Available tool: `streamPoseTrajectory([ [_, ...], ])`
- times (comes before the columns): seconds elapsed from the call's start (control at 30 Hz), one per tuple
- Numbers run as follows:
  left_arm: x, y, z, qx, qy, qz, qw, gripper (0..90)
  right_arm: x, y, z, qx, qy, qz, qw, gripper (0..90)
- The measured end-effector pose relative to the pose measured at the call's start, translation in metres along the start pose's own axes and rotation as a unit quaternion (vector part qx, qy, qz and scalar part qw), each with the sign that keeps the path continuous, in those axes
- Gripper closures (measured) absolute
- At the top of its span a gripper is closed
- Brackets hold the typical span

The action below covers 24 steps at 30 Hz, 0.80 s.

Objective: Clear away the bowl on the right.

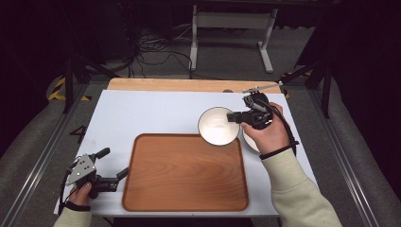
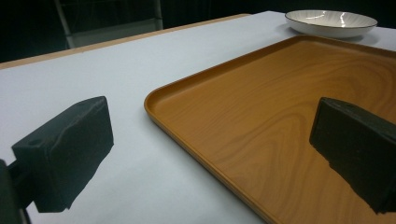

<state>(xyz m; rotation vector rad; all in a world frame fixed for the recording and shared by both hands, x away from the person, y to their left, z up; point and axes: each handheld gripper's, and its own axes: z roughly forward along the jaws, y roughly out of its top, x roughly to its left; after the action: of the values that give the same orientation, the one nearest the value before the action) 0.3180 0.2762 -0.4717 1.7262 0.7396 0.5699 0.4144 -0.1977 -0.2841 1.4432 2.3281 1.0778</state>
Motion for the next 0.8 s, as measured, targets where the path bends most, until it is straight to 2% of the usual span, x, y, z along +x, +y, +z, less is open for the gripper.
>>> streamPoseTrajectory([
  [0.23, 0.000, 0.000, 0.000, 0.003, -0.002, 0.002, 1.0000, 0.3, 0.015, 0.002, 0.002, 0.007, 0.019, -0.002, 0.9998, 80.0],
  [0.53, 0.000, 0.001, 0.001, 0.006, -0.002, -0.003, 1.0000, 0.3, 0.033, 0.005, 0.007, 0.006, 0.029, -0.016, 0.9994, 79.9],
  [0.8, 0.000, 0.001, 0.002, 0.013, -0.002, -0.003, 0.9999, 0.3, 0.047, 0.003, 0.018, 0.008, 0.046, -0.010, 0.9989, 79.8],
])
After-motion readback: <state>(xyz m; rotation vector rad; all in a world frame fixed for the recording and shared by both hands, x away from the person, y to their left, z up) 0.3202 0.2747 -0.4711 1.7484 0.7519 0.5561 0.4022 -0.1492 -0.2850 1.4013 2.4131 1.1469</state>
